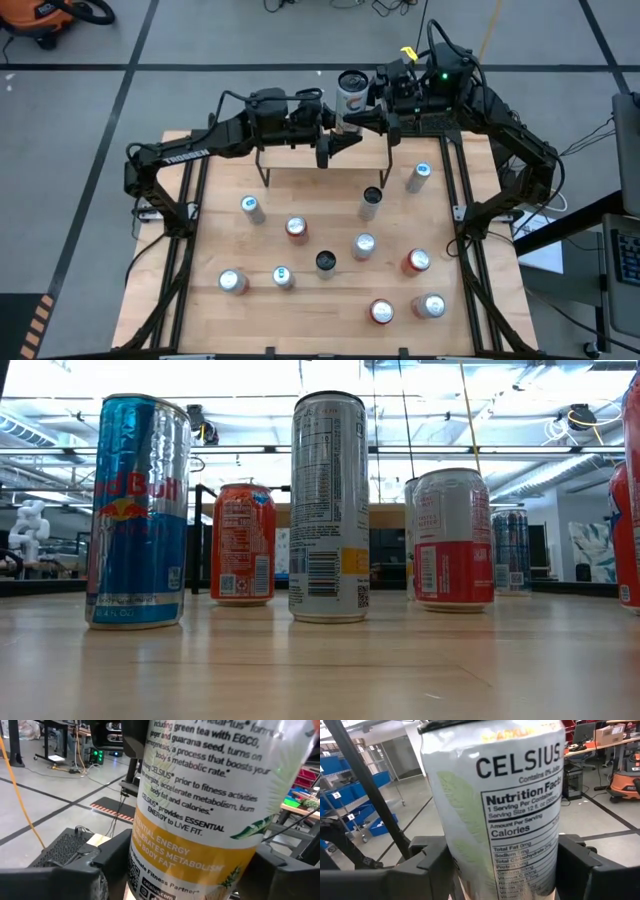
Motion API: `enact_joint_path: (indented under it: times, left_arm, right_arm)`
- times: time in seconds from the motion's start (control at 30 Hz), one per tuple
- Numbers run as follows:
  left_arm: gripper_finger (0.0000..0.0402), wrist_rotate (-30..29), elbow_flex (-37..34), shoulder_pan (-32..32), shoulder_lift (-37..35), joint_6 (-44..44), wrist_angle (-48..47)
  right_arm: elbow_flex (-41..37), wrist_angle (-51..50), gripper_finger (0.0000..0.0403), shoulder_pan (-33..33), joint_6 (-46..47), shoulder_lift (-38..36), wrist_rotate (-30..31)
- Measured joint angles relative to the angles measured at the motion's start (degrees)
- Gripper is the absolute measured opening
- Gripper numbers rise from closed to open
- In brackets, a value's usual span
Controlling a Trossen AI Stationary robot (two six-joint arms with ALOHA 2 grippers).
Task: Place canned beverage on shelf
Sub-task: Put the top left white-yellow soda can on the shelf
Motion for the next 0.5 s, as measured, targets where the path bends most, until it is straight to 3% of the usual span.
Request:
enact_joint_path:
  times: [0.17,0.5]
  left_arm:
    - [0.0269,0.0,0.0,0.0,0.0,1.3,-0.1]
    - [0.0270,0.1,0.0,0.6,0.0,2.6,-0.8]
  right_arm:
    - [0.0,-0.9,0.0251,0.0,-0.5,0.0,0.0]
    - [0.1,-3.3,0.0317,0.0,-0.4,-1.5,1.0]
